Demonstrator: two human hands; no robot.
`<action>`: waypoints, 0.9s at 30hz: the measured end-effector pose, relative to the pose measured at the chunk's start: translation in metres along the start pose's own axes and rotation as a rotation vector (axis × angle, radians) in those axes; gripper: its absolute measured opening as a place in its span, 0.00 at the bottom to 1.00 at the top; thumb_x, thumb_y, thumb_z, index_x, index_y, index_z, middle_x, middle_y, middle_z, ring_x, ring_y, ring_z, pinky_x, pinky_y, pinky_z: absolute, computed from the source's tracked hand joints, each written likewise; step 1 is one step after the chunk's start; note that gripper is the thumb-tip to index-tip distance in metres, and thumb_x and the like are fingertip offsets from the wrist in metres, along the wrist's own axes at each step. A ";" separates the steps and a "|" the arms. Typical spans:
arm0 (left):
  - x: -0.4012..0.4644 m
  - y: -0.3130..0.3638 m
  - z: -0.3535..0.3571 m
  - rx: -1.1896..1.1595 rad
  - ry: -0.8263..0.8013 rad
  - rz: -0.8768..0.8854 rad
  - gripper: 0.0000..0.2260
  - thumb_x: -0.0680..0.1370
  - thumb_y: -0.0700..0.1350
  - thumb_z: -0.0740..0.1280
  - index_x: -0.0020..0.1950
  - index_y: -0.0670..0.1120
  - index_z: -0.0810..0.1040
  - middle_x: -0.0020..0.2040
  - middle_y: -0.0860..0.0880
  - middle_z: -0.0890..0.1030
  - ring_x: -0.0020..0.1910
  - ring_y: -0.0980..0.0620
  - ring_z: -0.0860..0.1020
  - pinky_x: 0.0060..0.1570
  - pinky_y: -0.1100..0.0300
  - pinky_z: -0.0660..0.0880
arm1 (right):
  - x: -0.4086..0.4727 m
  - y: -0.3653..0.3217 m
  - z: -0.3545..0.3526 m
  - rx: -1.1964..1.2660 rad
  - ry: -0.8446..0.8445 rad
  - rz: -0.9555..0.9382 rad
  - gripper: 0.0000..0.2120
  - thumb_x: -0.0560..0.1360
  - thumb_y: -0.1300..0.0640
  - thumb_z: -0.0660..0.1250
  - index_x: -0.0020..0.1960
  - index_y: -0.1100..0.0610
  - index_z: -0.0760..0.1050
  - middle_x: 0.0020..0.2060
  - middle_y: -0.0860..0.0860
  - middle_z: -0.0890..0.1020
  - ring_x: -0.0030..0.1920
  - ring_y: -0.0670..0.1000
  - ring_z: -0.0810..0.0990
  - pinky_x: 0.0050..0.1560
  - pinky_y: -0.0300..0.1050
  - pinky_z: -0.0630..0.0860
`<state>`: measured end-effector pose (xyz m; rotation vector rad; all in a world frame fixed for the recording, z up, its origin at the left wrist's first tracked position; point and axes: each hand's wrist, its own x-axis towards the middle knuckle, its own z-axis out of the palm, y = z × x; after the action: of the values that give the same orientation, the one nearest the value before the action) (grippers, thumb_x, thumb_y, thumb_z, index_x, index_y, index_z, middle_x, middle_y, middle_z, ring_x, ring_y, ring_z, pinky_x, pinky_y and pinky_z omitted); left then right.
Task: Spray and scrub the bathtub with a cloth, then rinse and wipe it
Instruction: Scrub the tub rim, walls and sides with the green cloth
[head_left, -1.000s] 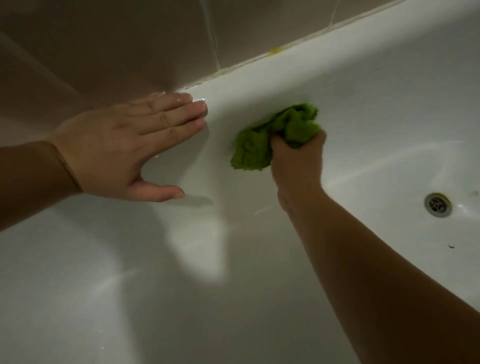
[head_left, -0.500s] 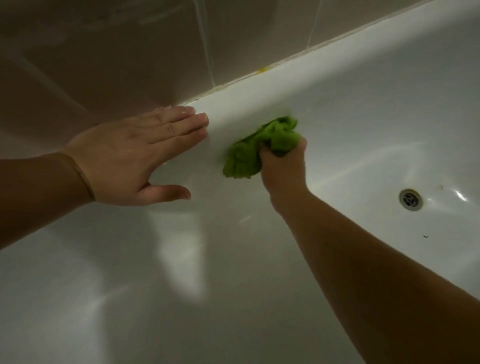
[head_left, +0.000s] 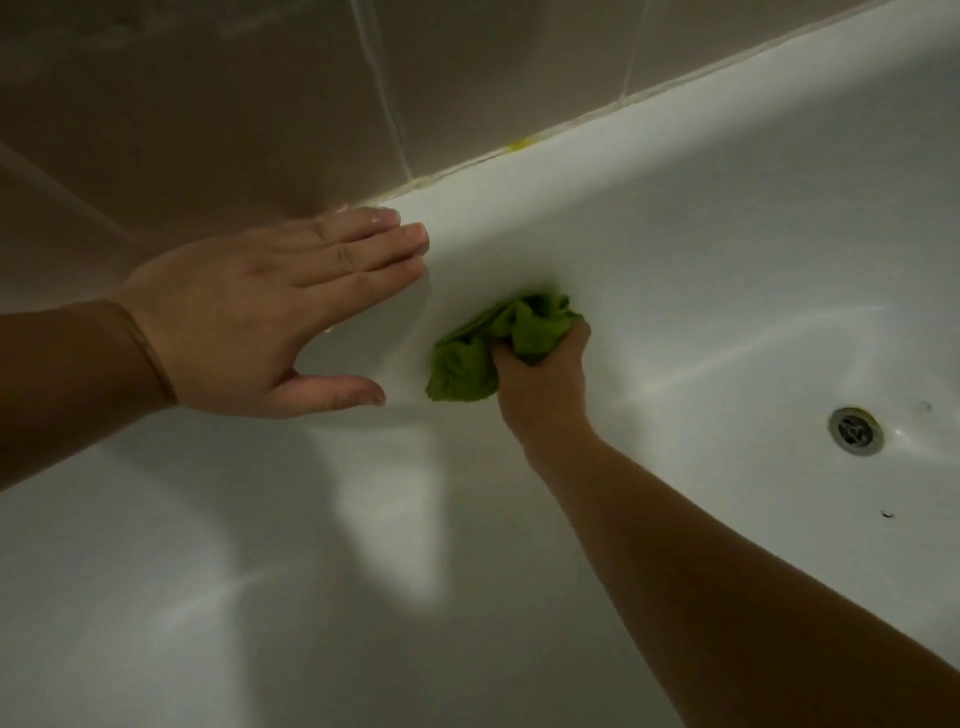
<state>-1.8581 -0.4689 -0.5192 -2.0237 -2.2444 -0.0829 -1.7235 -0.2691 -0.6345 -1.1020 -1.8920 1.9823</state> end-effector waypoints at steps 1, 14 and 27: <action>0.003 0.001 0.000 -0.003 0.002 -0.002 0.39 0.80 0.64 0.64 0.79 0.35 0.65 0.80 0.37 0.65 0.79 0.37 0.64 0.74 0.37 0.67 | -0.004 0.001 0.005 0.006 -0.016 -0.024 0.21 0.75 0.61 0.72 0.60 0.51 0.63 0.50 0.46 0.77 0.47 0.46 0.79 0.50 0.51 0.80; 0.037 0.000 0.007 0.001 0.024 0.025 0.38 0.78 0.61 0.69 0.76 0.34 0.69 0.78 0.36 0.67 0.78 0.37 0.66 0.73 0.36 0.68 | 0.018 0.045 -0.002 -0.029 -0.022 0.013 0.21 0.75 0.63 0.71 0.58 0.47 0.63 0.53 0.49 0.78 0.51 0.47 0.80 0.48 0.43 0.78; 0.049 0.002 0.008 -0.005 0.031 0.019 0.38 0.77 0.61 0.71 0.76 0.34 0.70 0.78 0.37 0.67 0.78 0.37 0.66 0.72 0.35 0.69 | 0.039 0.085 -0.012 -0.037 -0.044 0.217 0.19 0.76 0.66 0.68 0.60 0.52 0.63 0.49 0.46 0.76 0.47 0.44 0.77 0.41 0.36 0.73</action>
<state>-1.8614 -0.4189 -0.5207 -2.0318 -2.2086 -0.1170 -1.7144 -0.2503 -0.7262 -1.3350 -1.9098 2.1068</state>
